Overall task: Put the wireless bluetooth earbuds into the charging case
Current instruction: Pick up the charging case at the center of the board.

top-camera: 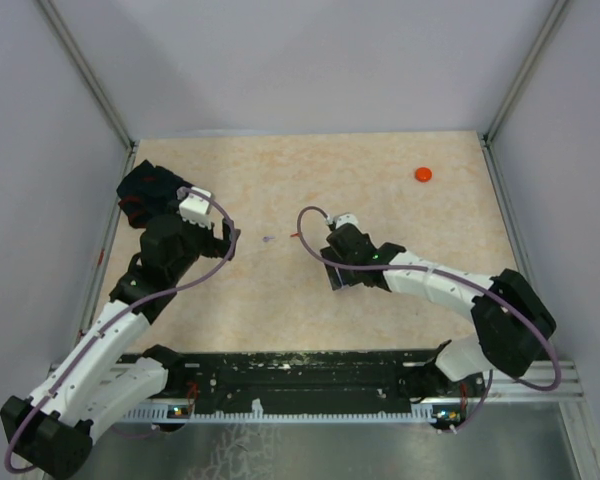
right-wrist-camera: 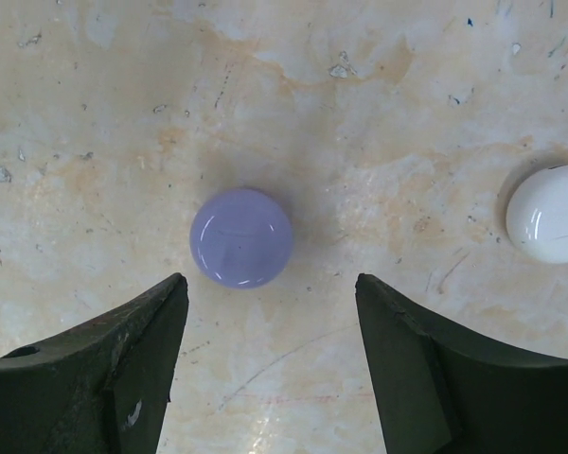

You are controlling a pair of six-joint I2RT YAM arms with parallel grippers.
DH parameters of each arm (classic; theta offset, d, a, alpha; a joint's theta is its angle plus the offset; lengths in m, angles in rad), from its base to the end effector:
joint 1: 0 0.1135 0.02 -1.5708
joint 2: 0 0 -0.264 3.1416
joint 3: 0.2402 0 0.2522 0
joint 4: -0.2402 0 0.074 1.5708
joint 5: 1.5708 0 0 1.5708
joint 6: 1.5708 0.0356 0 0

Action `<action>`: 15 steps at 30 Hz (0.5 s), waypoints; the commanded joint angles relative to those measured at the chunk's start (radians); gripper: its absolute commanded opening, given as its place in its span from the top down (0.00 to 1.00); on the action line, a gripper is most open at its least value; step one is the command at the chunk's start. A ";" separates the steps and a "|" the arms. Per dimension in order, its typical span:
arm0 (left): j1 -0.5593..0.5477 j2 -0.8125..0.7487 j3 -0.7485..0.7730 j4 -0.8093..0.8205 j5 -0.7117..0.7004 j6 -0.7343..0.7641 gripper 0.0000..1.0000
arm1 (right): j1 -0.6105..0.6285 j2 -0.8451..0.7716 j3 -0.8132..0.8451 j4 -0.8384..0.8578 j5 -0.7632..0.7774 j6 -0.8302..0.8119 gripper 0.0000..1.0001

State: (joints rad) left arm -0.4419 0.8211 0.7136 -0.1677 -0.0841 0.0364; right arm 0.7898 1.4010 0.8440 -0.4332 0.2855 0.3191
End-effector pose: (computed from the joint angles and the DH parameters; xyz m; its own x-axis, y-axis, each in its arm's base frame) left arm 0.1779 -0.0809 0.3103 -0.2326 0.1502 -0.9609 0.3618 0.9305 0.0578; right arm 0.2003 0.1878 0.2047 -0.7386 -0.3175 -0.5947 -0.3591 0.9319 -0.0515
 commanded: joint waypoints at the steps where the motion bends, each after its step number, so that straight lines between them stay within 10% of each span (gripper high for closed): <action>1: 0.009 0.002 0.001 0.029 0.019 -0.010 0.02 | 0.015 0.045 -0.002 0.085 -0.002 0.080 0.31; 15: 0.013 0.019 0.002 0.029 0.037 -0.015 0.02 | 0.028 0.143 -0.028 0.152 0.033 0.147 0.40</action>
State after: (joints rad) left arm -0.4366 0.8330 0.7136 -0.1616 -0.0658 0.0296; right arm 0.8059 1.5257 0.8177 -0.3412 0.2882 0.4381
